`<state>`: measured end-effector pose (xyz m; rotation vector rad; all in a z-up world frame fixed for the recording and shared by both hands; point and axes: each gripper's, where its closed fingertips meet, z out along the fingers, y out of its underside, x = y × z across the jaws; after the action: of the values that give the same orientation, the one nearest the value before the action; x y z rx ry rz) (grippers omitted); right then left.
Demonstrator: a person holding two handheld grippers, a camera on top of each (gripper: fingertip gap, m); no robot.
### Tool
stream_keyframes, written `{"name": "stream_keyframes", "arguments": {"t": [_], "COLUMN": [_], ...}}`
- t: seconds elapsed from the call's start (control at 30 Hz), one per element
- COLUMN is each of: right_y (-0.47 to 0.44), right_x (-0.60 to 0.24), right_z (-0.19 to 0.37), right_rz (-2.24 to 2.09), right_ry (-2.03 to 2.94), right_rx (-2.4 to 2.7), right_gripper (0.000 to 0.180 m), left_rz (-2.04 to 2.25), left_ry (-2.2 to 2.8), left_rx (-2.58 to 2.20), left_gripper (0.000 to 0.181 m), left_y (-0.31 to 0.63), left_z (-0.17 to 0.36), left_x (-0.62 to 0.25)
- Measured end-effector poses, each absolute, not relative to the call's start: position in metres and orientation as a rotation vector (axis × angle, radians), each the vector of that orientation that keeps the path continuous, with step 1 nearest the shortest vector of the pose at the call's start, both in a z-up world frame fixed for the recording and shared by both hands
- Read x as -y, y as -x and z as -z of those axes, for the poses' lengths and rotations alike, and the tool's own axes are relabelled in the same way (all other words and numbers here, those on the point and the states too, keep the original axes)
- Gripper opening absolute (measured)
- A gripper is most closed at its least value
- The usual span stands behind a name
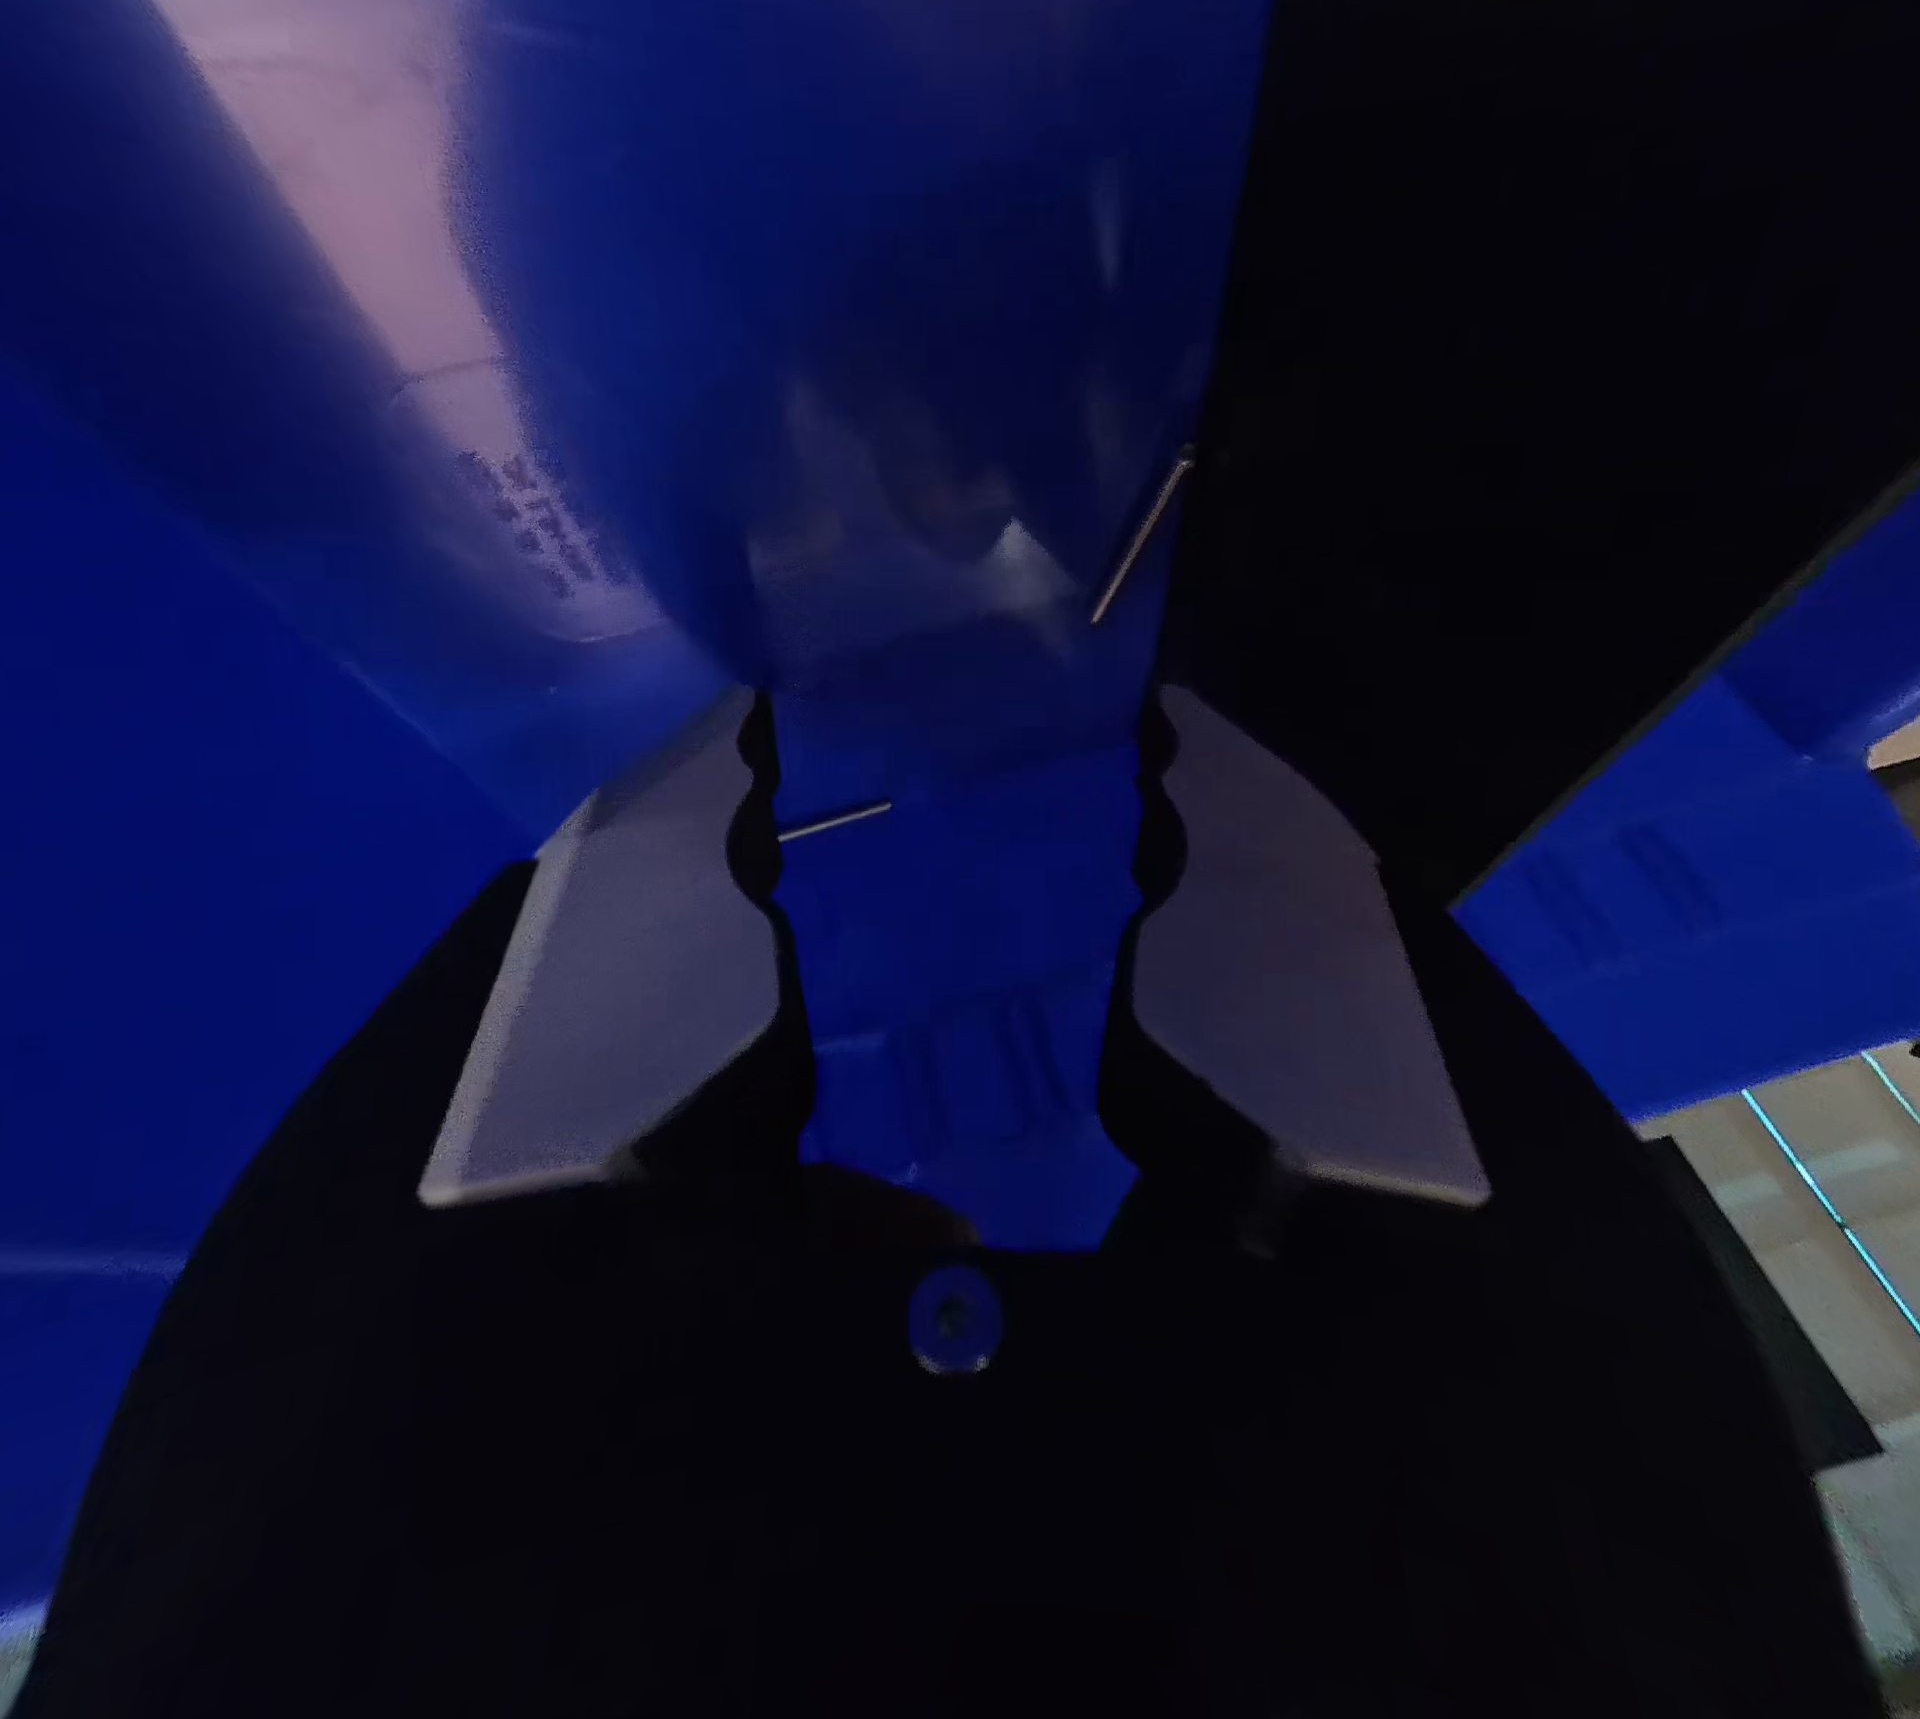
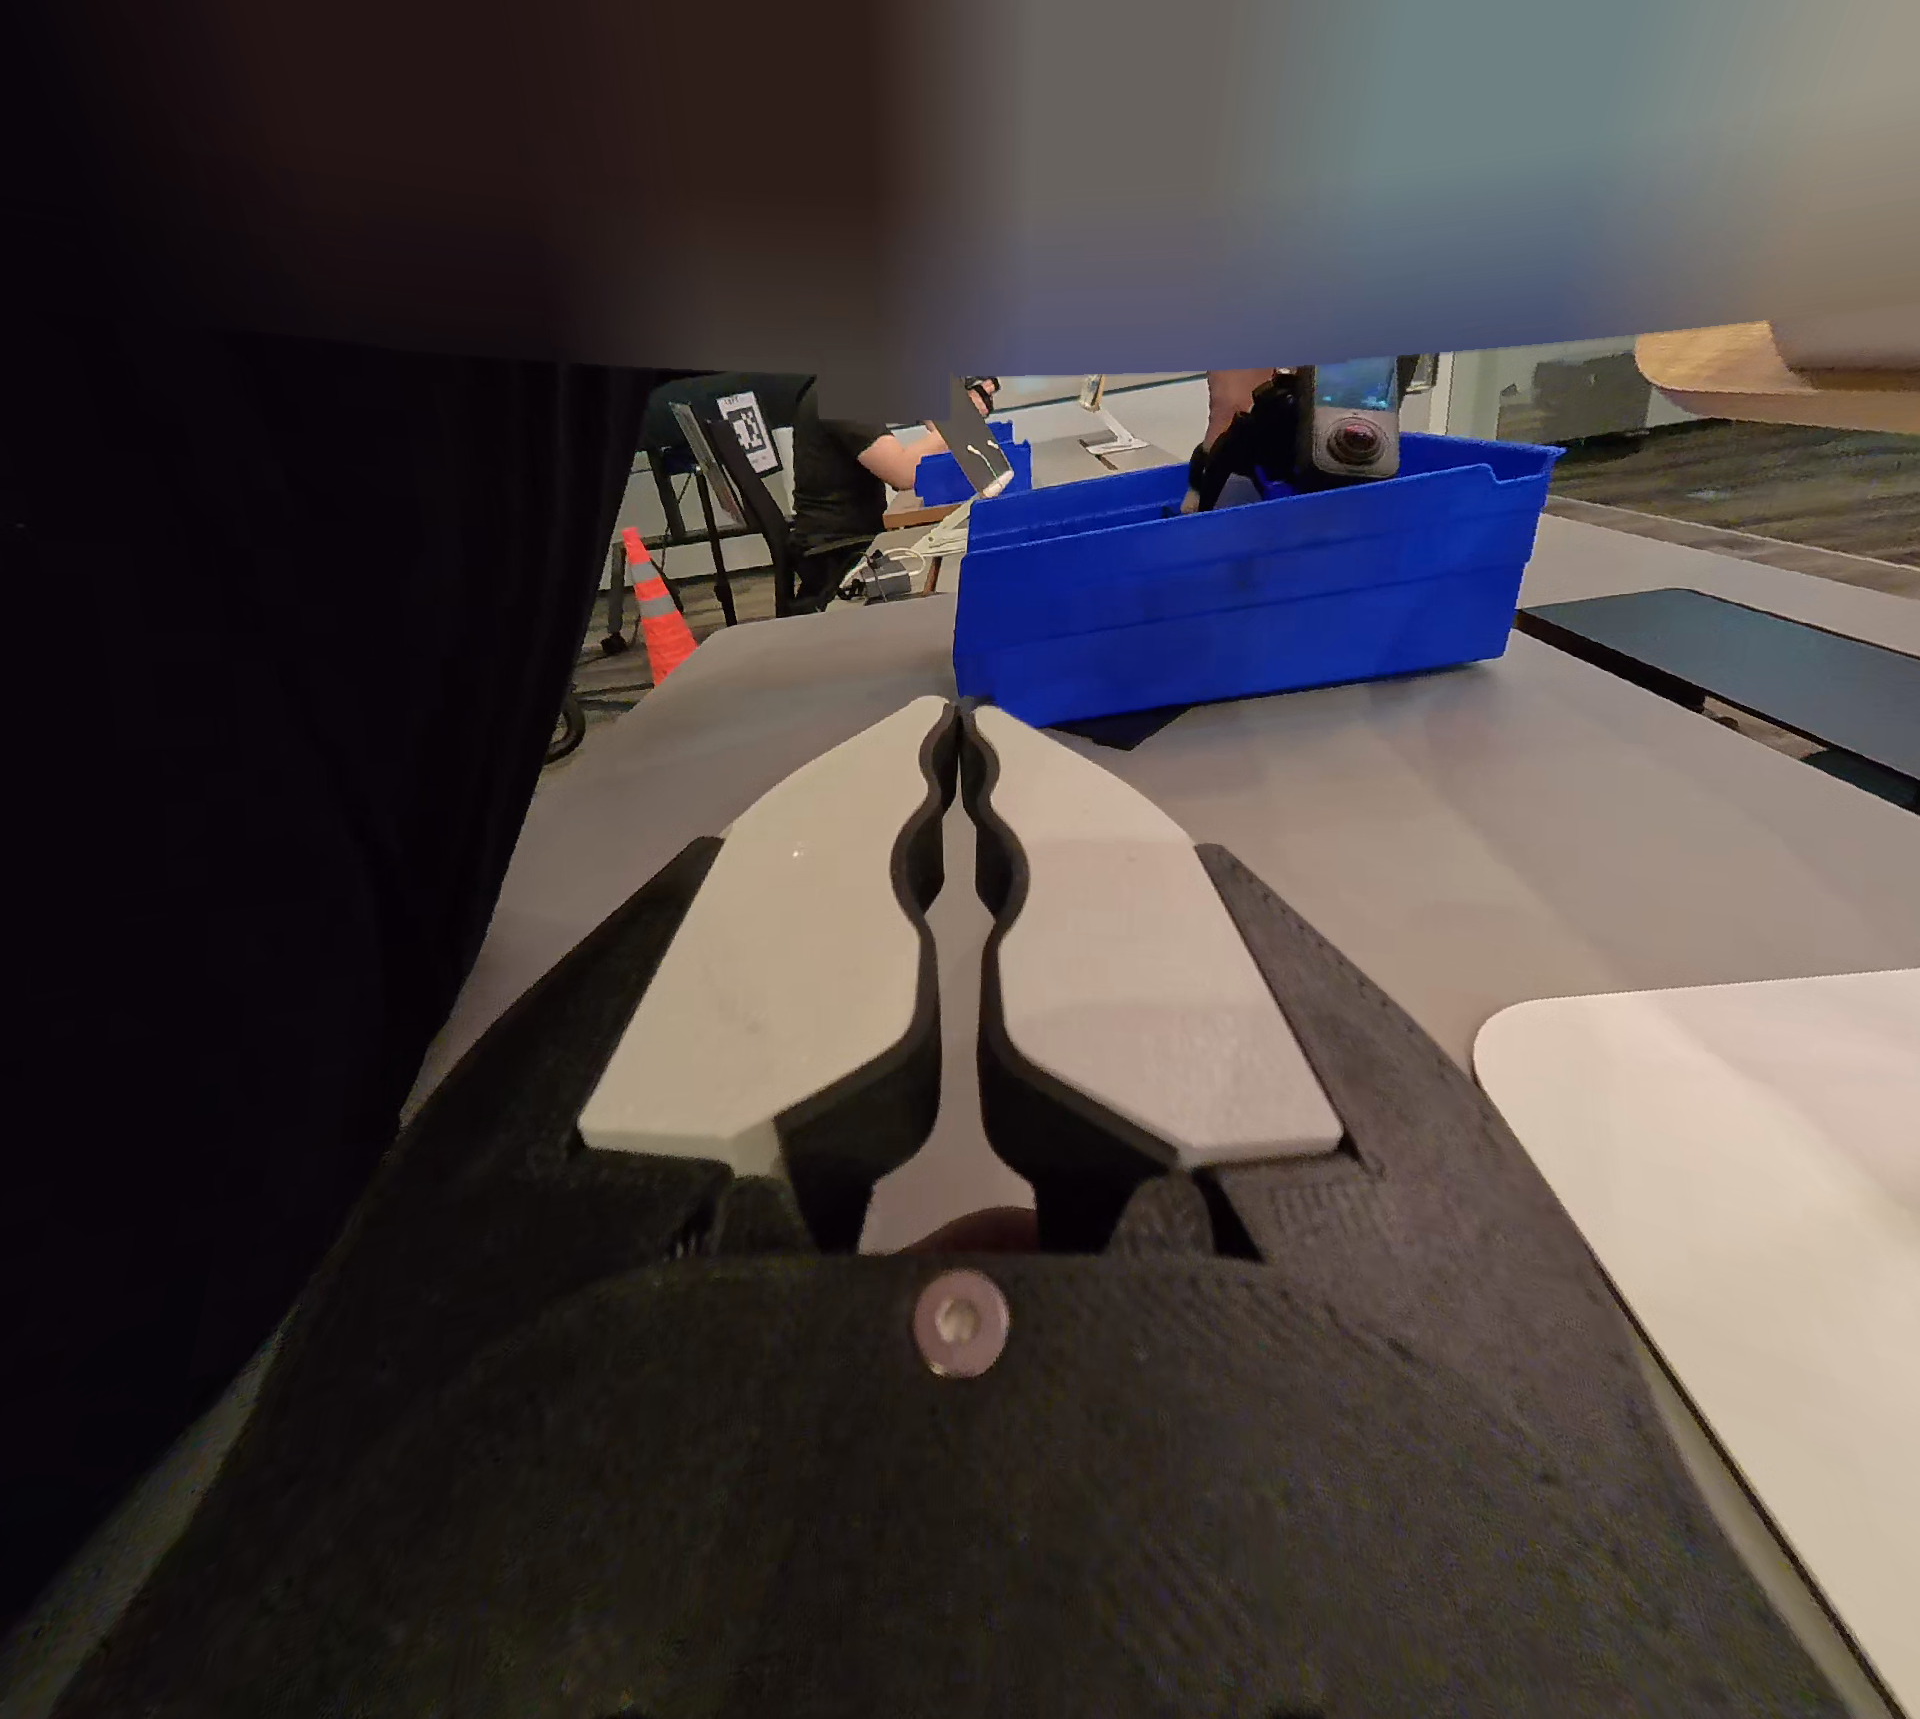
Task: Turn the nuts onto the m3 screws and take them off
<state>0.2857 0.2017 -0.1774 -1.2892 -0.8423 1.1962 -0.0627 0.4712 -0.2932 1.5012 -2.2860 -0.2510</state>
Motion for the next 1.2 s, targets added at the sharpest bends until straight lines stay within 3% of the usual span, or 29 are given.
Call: {"name": "stream_keyframes", "arguments": {"t": [0.1, 0.17, 0.23, 0.47, 0.77, 0.93, 1.1, 1.2], "right_y": [-0.287, -0.287, -0.286, -0.286, -0.286, -0.286, -0.286, -0.286], "right_x": [-0.202, -0.202, -0.202, -0.201, -0.195, -0.194, -0.193, -0.193], "right_z": [0.177, 0.177, 0.177, 0.178, 0.179, 0.179, 0.179, 0.180], "right_rz": [-1.201, -1.202, -1.199, -1.193, -1.187, -1.186, -1.185, -1.184], "right_ry": [1.288, 1.288, 1.290, 1.294, 1.296, 1.297, 1.297, 1.297], "right_rx": [0.837, 0.838, 0.841, 0.847, 0.863, 0.868, 0.871, 0.873], "right_gripper": [0.000, 0.000, 0.000, 0.000, 0.000, 0.000, 0.000, 0.000], "left_rz": [0.184, 0.170, 0.189, 0.352, 0.616, 0.751, 0.848, 0.888], "left_ry": [-1.599, -1.726, -1.840, -2.127, -1.944, -1.835, -1.719, -1.726], "left_rx": [2.230, 2.070, 2.021, 1.874, 1.960, 2.028, 2.073, 2.106], "left_gripper": [0.046, 0.051, 0.042, 0.048, 0.052, 0.045, 0.060, 0.057], "left_y": [0.057, 0.065, 0.067, 0.073, 0.087, 0.093, 0.097, 0.095], "left_z": [0.284, 0.276, 0.271, 0.273, 0.297, 0.297, 0.301, 0.300], "left_x": [-0.471, -0.472, -0.482, -0.490, -0.494, -0.509, -0.512, -0.517]}}
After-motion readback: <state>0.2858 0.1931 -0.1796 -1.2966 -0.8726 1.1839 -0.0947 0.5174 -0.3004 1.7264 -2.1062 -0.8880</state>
